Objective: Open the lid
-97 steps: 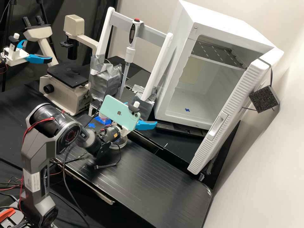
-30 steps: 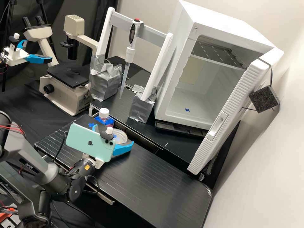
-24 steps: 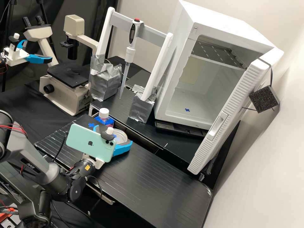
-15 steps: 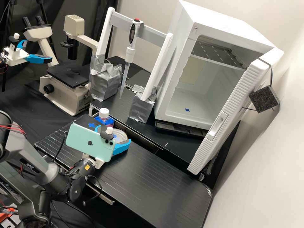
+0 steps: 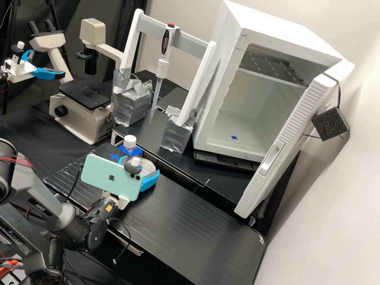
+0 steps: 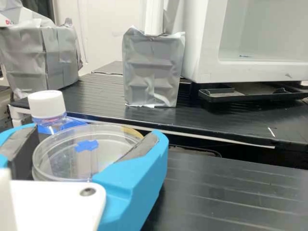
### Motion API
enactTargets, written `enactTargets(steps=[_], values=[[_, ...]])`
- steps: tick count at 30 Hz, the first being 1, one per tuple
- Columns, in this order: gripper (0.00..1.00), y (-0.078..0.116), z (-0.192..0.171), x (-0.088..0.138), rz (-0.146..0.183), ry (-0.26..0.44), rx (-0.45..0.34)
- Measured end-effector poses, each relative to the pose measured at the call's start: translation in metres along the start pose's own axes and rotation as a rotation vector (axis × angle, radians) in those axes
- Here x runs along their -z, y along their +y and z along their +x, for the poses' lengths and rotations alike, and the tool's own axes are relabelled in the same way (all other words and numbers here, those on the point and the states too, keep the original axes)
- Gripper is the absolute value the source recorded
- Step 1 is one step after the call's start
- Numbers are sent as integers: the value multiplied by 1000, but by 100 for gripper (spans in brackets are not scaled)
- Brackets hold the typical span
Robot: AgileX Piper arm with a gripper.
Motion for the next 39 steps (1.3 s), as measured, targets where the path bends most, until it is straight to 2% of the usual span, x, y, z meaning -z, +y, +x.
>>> enactTargets(steps=[11,20,24,28,31,36,39], values=[[0,0,1,0,-11,1,-4],[0,6,-7,5,-38,-7,-38],[0,9,-12,11,-55,-3,-72],[0,12,-15,17,-101,8,-101],[0,14,-17,19,-111,10,-132],[0,25,-20,15,-77,-33,-240],[0,32,-20,5,2,-74,-316]])
